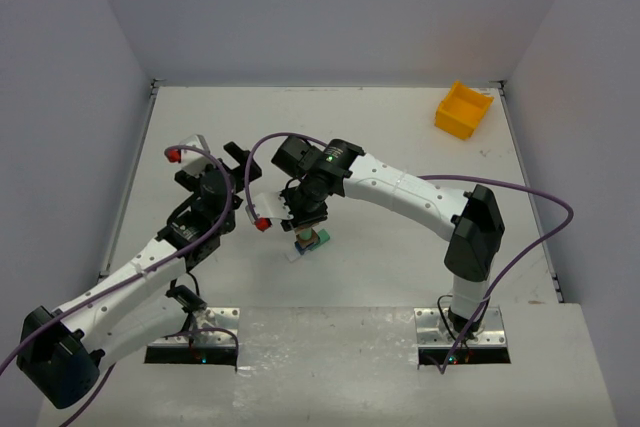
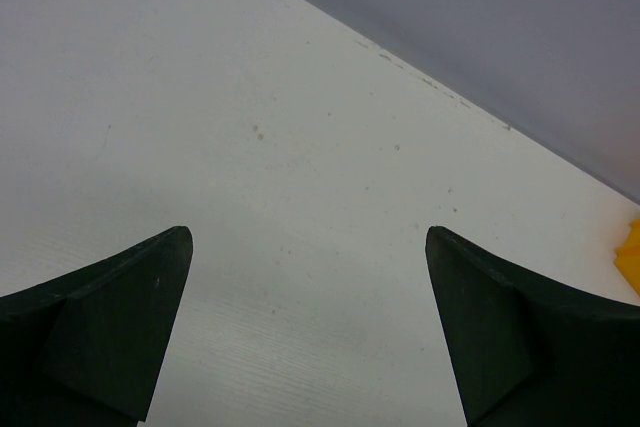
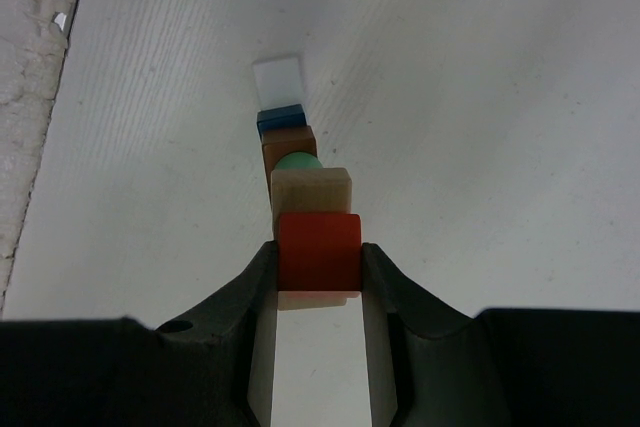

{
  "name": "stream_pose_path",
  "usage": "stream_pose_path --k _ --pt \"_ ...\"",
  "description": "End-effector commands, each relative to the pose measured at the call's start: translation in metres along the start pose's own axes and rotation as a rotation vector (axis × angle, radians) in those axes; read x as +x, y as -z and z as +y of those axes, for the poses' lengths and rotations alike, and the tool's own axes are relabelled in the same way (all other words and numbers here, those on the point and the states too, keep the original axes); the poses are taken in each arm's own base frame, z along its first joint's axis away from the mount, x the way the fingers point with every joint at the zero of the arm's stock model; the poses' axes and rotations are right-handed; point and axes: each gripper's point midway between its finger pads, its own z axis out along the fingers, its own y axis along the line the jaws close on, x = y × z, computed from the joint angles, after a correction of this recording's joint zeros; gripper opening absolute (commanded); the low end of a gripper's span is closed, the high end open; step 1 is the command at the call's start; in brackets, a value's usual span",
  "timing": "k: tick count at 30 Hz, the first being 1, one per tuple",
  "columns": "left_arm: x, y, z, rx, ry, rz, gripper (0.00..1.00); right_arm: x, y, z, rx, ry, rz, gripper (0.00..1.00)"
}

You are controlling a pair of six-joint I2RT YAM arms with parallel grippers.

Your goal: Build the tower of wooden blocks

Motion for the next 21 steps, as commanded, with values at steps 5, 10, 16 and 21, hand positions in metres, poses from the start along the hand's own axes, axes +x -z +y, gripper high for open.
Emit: stream_pose_path --k 5,10,16,21 --pt "-0.0234 0.0001 -0.0171 0.036 0.049 -0.043 1.00 -0.0072 0.0048 -0.0014 -0.002 0.008 -0.028 0.31" --pt "-0.0226 -0.0003 -0.0172 0.035 0.046 -0.041 1.00 -0.0081 0.0058 -0.0017 -0.001 0.010 -0.033 0.33" --pt "-0.0228 -0.0006 -0.0171 0.034 0.044 -0.041 1.00 -0.0085 0.0059 -0.0023 0.002 0.010 -0.032 0.35" --pt "-0.0218 -0.0010 -0.0172 0.034 0.042 -0.039 1.00 -0.0096 0.0071 -0.0038 0.007 0.010 -0.033 0.38"
